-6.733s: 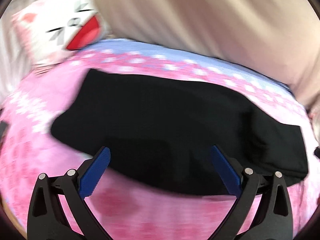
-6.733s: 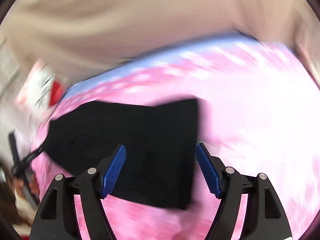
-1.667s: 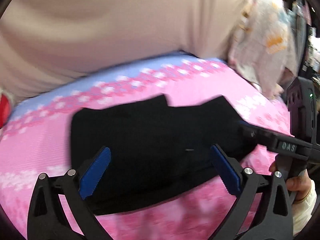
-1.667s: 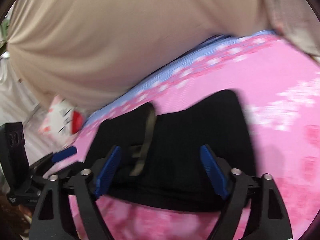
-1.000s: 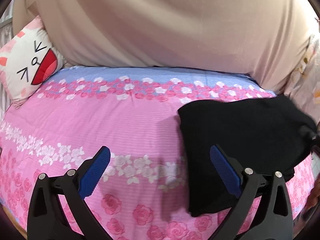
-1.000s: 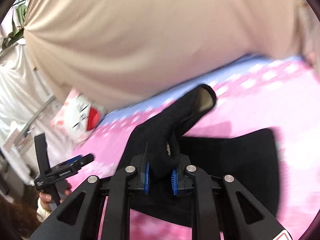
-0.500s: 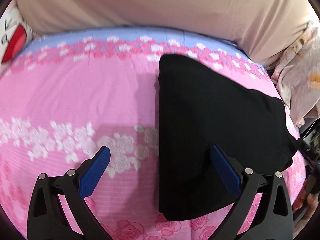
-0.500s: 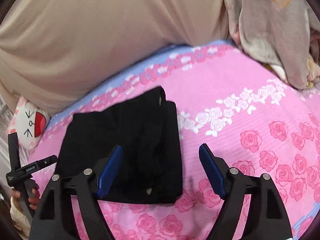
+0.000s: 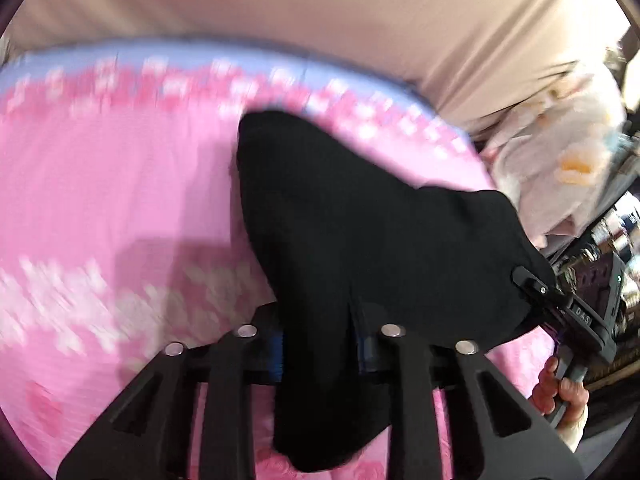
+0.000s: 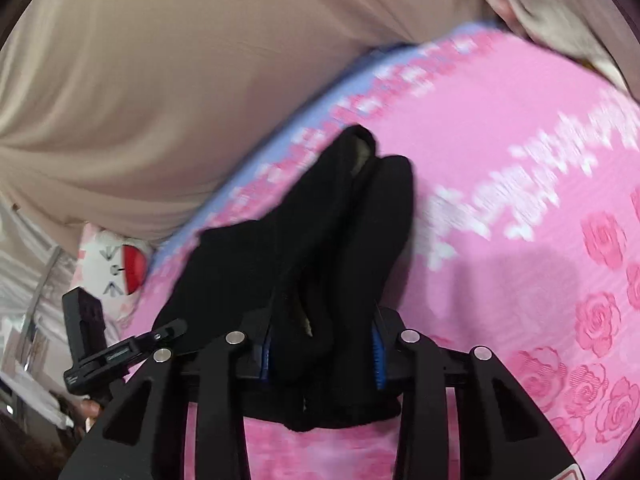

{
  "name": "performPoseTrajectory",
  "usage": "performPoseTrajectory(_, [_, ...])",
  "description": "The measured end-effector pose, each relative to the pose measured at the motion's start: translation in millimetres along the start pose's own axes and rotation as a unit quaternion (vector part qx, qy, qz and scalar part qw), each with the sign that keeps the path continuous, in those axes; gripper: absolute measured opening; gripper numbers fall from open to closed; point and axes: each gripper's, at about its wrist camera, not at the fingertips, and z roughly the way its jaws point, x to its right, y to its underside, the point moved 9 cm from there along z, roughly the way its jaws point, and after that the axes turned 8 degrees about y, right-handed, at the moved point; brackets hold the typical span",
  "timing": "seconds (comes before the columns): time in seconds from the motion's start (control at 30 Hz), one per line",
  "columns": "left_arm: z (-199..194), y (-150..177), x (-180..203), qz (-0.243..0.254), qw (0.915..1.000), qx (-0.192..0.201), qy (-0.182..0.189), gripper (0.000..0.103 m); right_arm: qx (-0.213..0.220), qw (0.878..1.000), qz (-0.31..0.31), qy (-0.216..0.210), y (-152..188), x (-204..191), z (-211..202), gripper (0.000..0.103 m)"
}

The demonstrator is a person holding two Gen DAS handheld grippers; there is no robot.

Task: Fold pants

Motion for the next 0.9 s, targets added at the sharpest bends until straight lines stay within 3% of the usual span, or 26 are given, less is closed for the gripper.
performPoseTrajectory(0.1, [-48.3, -13.0, 1.8, 0.019, 0.9991, 0.033, -0.017, 0.021, 0.016, 0.998, -0.047, -0.030, -3.4, -49.7, -19.8, 0.034])
performPoseTrajectory(0.17, [-72.8, -9.0, -4.4, 0.033, 0.9973, 0.043, -0.050, 0.023, 0.006, 0.997, -0.060, -0.045, 5.7, -65.2, -21.0, 0.036])
performPoseTrajectory(0.27, [-76.4, 17.5, -31.9, 0.032, 0.9934, 0.014, -0.109, 0.043, -0.048, 0.997, -0.066, -0.006, 37.6, -52.7, 12.4, 0.045])
performPoseTrajectory(0.33, [-73.5, 38.3, -59.2, 0.023, 0.9846, 0.001, -0.173, 0.042, -0.080, 0.994, -0.034, 0.058, 57.7, -18.2, 33.1, 0.049])
performPoseTrajectory(0.4, [-83.7, 49.3, -69.3, 0.014, 0.9829, 0.009, -0.183, 0.049, -0.050, 0.998, -0.004, 0.045, 50.9, -16.9, 17.7, 0.049])
performPoseTrajectory(0.47, [-100.3, 47.1, -75.6, -0.005, 0.9825, 0.032, -0.183, 0.064, 0.019, 0.995, -0.040, 0.091, 28.1, -30.0, -8.1, 0.049])
performPoseTrajectory(0.53, [-116.9, 39.7, -81.6, -0.011, 0.9790, 0.060, -0.195, 0.071, 0.054, 0.985, -0.136, 0.090, 11.0, -82.3, -22.2, 0.040])
performPoseTrajectory(0.57, [-119.8, 36.6, -84.4, -0.011, 0.9777, 0.067, -0.199, 0.072, 0.045, 0.980, -0.180, 0.067, 10.9, -114.0, -17.6, 0.021])
performPoseTrajectory(0.6, [-124.6, 31.0, -87.4, -0.015, 0.9760, 0.076, -0.204, 0.075, 0.027, 0.976, -0.212, 0.043, 14.0, -144.3, -7.7, 0.013])
performPoseTrajectory(0.67, [-128.4, 28.0, -94.8, -0.024, 0.9746, 0.082, -0.207, 0.079, -0.014, 0.962, -0.272, -0.008, 30.7, -199.4, 20.8, 0.005])
performPoseTrajectory(0.8, [-129.8, 38.6, -103.8, -0.031, 0.9759, 0.075, -0.203, 0.079, -0.101, 0.923, -0.370, -0.040, 70.8, -272.5, 100.3, 0.004])
performPoseTrajectory(0.9, [-135.4, 45.1, -109.1, -0.018, 0.9717, 0.076, -0.223, 0.091, -0.154, 0.903, -0.399, -0.028, 91.5, -293.3, 162.0, 0.003])
